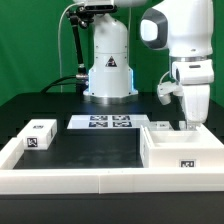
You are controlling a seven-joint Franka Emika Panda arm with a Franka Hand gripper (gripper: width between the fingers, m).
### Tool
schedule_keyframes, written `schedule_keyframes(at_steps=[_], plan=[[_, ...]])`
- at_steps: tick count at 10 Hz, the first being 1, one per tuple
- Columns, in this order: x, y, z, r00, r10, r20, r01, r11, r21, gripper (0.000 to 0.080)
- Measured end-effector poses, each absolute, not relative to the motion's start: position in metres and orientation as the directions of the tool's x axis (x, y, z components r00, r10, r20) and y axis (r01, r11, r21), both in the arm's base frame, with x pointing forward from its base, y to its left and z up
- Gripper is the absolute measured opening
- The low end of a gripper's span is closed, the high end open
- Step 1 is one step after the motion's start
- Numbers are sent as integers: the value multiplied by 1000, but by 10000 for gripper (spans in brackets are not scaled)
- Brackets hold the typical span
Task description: Assemble cabinet
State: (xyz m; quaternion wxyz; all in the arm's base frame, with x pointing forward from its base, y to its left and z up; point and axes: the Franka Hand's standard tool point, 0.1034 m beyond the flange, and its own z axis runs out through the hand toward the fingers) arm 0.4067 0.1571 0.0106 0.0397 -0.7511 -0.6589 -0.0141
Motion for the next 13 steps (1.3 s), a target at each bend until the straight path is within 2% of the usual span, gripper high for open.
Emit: schedule_keyframes(at_steps=[3, 7, 11, 13], plan=[[411, 153, 19, 135, 988, 71, 991, -133, -28, 69], [422, 133, 57, 126, 990, 58, 991, -128, 36, 70], [421, 132, 53, 133, 989, 59, 990, -135, 29, 70], [430, 126, 51, 132, 989, 61, 990, -134, 32, 70]])
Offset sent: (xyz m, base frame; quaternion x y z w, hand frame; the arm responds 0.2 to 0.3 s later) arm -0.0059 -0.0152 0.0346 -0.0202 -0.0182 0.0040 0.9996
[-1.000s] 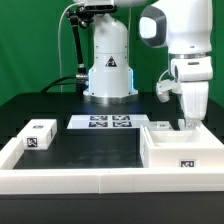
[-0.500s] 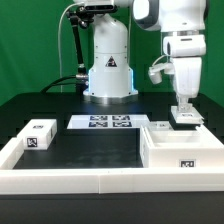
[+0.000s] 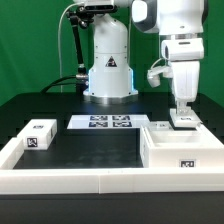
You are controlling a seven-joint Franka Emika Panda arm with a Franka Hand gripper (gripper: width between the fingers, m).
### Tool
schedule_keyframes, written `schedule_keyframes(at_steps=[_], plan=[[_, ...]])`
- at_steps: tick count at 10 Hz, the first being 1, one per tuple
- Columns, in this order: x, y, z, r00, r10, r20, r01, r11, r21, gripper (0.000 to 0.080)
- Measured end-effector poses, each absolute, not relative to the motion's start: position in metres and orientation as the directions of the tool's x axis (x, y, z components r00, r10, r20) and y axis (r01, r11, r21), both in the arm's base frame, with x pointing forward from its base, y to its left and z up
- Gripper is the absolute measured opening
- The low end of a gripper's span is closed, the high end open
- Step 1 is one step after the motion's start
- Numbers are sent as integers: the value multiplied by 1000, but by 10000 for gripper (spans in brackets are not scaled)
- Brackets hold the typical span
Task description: Assemble cabinet
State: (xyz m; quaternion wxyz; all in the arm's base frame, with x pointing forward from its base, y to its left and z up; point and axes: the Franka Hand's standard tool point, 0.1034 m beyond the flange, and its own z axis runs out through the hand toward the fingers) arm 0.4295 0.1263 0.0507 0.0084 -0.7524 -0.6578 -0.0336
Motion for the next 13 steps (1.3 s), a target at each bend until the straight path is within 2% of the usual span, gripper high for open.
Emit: schedule_keyframes(at_steps=[3, 8, 13], plan=[[442, 115, 51, 128, 990, 56, 991, -130, 30, 71], [441, 116, 50, 130, 990, 57, 991, -131, 29, 71], [456, 114, 58, 134, 990, 50, 990, -135, 32, 71]])
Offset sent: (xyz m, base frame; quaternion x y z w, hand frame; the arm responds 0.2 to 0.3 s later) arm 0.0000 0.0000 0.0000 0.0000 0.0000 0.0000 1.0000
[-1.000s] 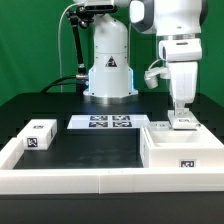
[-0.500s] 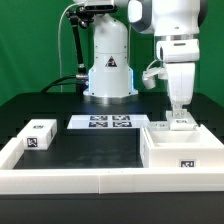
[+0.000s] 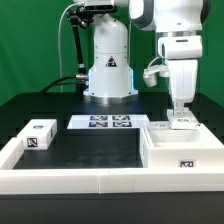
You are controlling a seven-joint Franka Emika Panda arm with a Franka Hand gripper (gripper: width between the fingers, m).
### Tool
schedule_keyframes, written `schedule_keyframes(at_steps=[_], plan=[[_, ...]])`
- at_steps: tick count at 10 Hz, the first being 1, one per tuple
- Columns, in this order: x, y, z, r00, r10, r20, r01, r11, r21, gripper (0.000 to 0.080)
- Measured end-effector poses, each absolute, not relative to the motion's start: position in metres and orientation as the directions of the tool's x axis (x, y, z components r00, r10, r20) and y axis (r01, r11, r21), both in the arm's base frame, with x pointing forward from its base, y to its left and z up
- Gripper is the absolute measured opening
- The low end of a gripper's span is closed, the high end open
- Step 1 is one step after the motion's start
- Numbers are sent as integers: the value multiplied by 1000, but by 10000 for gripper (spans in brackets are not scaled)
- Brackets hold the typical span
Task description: Assemble cabinet
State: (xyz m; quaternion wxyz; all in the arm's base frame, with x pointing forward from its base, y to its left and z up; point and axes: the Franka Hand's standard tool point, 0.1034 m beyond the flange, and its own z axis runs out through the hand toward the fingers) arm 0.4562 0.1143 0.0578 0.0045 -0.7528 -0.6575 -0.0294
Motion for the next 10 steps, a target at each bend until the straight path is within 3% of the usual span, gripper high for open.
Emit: schedule_keyframes(at_steps=[10], plan=[[465, 114, 54, 142, 988, 55, 989, -144, 29, 71]])
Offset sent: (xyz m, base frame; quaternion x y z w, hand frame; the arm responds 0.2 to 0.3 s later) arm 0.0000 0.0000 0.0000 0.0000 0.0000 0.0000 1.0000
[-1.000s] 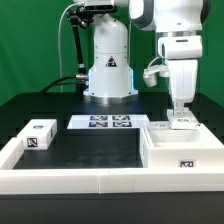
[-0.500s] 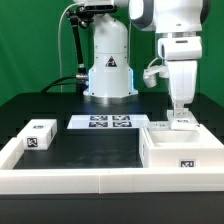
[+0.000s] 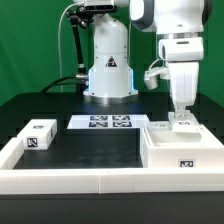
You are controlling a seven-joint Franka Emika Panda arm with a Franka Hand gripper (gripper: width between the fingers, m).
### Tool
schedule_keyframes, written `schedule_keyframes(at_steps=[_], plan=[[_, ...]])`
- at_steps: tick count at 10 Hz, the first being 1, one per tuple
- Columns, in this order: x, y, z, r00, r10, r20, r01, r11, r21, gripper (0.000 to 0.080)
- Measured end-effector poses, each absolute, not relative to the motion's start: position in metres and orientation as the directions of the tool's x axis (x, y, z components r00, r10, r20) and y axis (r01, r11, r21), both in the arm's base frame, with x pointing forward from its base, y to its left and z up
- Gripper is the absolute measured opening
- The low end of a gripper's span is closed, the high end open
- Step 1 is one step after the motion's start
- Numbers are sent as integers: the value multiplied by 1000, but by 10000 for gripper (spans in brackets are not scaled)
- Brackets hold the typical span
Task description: Assemble cabinet
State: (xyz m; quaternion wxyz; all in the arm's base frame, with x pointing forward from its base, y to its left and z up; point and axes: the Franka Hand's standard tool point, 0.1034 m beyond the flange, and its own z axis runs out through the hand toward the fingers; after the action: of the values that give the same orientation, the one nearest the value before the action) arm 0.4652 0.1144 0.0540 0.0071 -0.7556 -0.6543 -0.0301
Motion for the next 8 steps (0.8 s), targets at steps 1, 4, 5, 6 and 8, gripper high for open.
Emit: schedule_keyframes(at_steps=[1, 4, 5, 6, 8], plan=[[465, 114, 54, 142, 988, 55, 989, -144, 29, 71], [466, 113, 54, 137, 989, 53, 990, -139, 27, 71], [474, 108, 54, 111, 993, 50, 993, -112, 25, 71], [485, 105, 54, 101, 993, 52, 994, -103, 29, 71], [504, 104, 55, 94, 994, 56, 995, -96, 33, 71]])
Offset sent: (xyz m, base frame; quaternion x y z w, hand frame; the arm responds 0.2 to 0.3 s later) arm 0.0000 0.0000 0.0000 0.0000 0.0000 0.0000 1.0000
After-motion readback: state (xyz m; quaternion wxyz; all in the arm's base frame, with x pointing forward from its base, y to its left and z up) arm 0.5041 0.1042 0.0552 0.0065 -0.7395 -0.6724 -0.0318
